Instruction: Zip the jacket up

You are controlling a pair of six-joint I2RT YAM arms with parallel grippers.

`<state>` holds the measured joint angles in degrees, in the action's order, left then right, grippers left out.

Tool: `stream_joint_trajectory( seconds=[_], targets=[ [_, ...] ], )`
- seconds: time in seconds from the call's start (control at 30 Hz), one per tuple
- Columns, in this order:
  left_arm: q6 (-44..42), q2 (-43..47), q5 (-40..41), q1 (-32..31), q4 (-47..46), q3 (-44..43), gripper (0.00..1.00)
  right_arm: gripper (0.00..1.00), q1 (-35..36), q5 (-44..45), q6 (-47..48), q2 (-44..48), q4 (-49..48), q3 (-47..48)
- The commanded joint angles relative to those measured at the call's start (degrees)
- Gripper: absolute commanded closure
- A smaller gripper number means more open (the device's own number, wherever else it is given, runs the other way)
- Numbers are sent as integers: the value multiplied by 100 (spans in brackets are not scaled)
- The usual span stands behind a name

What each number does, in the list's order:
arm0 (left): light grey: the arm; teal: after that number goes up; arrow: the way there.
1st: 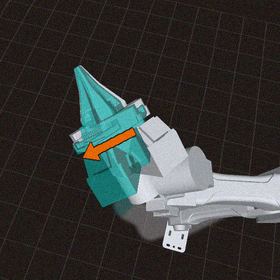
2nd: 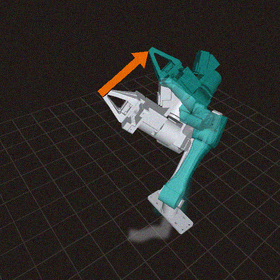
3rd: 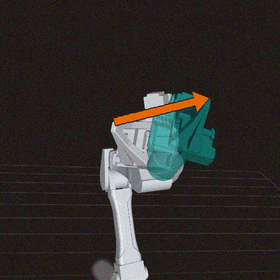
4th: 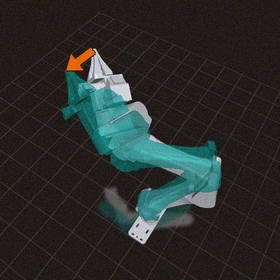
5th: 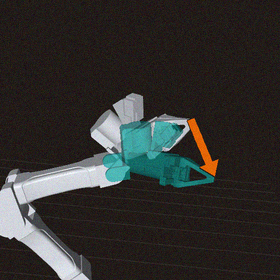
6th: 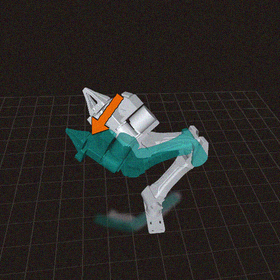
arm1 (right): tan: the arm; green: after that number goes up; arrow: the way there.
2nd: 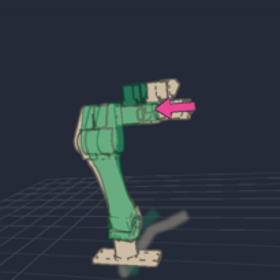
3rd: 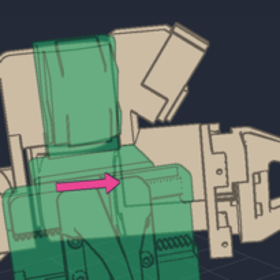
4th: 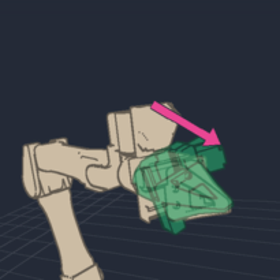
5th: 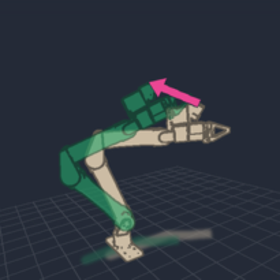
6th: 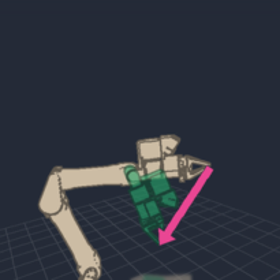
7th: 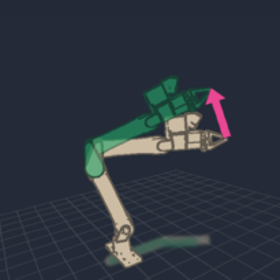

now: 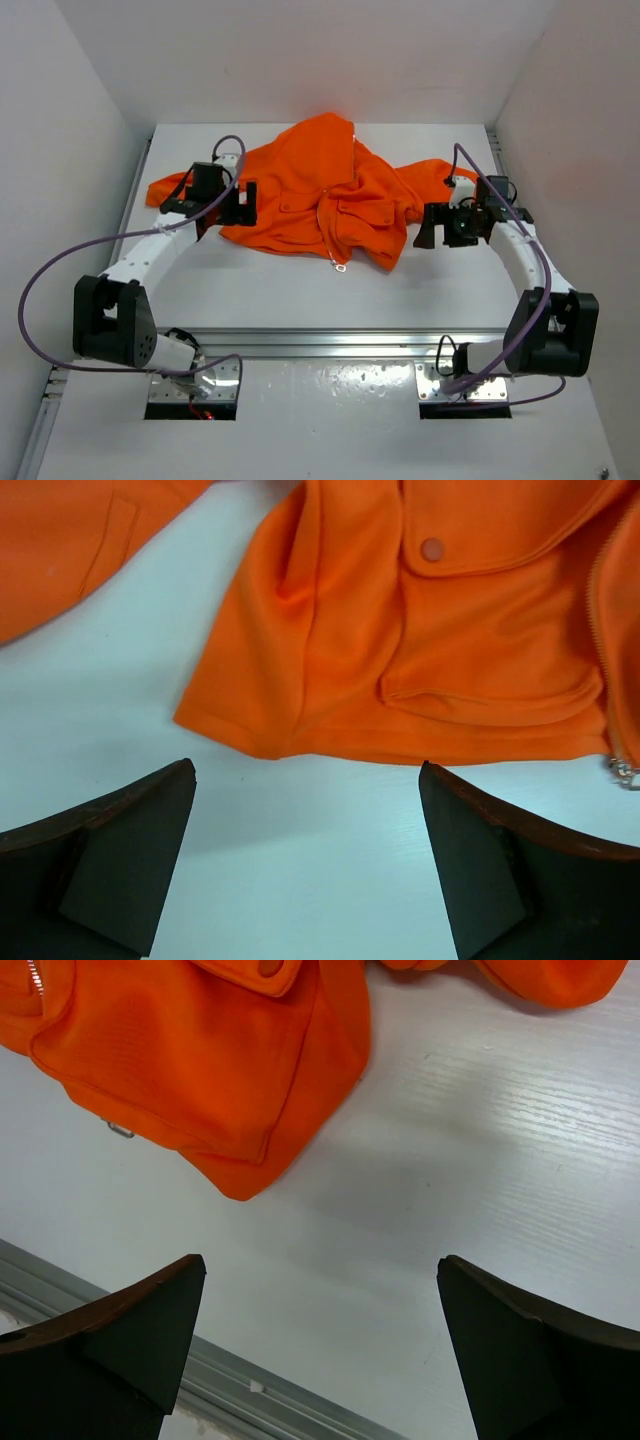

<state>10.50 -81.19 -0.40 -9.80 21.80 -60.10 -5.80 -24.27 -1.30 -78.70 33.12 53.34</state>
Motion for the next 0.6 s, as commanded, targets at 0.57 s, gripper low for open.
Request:
stream_joint_trajectory(
  seconds=[0.57],
  targets=[
    [813,-1696,-3176,-575,-2110,-237,21,0,18,-201,341,390,634,335]
  ],
)
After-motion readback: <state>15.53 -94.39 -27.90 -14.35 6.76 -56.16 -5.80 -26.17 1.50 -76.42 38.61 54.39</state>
